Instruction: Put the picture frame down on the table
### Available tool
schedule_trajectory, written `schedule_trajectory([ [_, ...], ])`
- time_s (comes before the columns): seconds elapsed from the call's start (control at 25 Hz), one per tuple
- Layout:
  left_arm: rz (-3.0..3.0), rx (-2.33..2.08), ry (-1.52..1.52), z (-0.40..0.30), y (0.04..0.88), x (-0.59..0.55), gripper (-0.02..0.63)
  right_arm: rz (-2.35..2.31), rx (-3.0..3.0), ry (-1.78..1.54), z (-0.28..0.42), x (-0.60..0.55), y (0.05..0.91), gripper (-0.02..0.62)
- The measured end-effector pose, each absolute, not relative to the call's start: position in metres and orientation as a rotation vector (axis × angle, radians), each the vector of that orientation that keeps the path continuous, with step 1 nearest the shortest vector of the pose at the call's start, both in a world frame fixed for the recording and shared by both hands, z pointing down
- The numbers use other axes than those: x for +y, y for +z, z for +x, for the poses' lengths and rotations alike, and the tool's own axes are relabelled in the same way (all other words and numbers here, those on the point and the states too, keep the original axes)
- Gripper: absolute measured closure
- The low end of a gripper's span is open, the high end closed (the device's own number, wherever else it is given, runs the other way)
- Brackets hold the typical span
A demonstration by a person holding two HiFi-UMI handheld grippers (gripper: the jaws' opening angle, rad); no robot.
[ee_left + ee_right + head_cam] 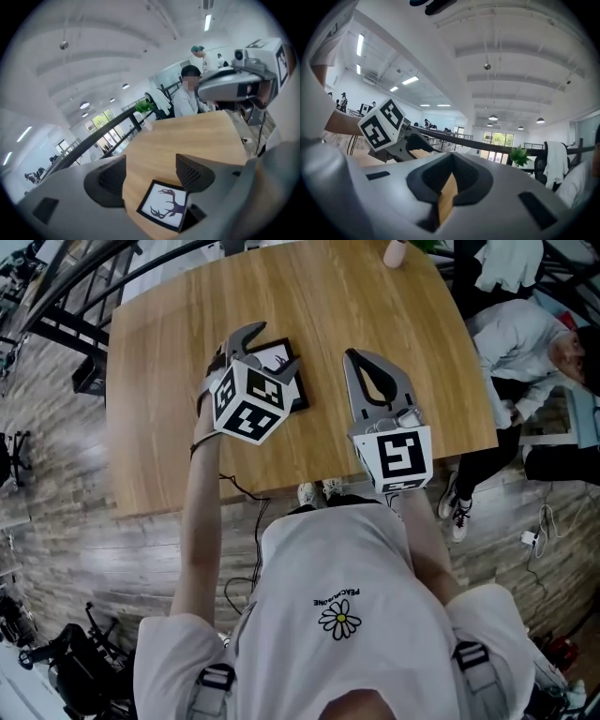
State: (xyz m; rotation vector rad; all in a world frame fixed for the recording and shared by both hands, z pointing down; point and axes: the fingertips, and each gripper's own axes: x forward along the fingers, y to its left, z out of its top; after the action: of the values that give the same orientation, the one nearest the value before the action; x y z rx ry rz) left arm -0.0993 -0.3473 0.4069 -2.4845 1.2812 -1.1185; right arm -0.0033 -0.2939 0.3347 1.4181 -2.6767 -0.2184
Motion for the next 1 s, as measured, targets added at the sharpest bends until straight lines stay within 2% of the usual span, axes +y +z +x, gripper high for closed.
schedule_trajectory([
  [0.08, -2.437, 1.382, -0.988, -0.102, 0.377, -0.346, 0.295, 1.413, -2.701, -0.273, -0.011, -0.298, 0.32, 0.591],
  [0.12, -2.396, 1.459, -0.912, -0.106, 0.363, -0.345, 0.371, 1.407, -2.71, -0.302, -0.015, -0.299, 0.313, 0.591],
  [0.16, -2.35, 1.547, -0.829, -0.111, 0.349, -0.344, 0.475, 1.4, -2.721, -0.329, -0.019, -0.3, 0.307, 0.591],
  [0.24, -2.288, 1.696, -0.653, -0.121, 0.324, -0.337, 0.567, 1.401, -2.75, -0.357, -0.024, -0.302, 0.295, 0.591],
  [0.36, -2.271, 1.845, -0.394, -0.129, 0.298, -0.316, 0.591, 1.438, -2.796, -0.345, -0.026, -0.3, 0.284, 0.591],
  [0.56, -2.267, 2.077, 0.028, -0.154, 0.293, -0.278, 0.592, 1.492, -2.806, -0.335, -0.027, -0.295, 0.286, 0.591],
  [1.0, -2.162, 2.296, 0.102, -0.194, 0.322, -0.252, 0.592, 1.388, -2.789, -0.244, -0.049, -0.278, 0.324, 0.591],
])
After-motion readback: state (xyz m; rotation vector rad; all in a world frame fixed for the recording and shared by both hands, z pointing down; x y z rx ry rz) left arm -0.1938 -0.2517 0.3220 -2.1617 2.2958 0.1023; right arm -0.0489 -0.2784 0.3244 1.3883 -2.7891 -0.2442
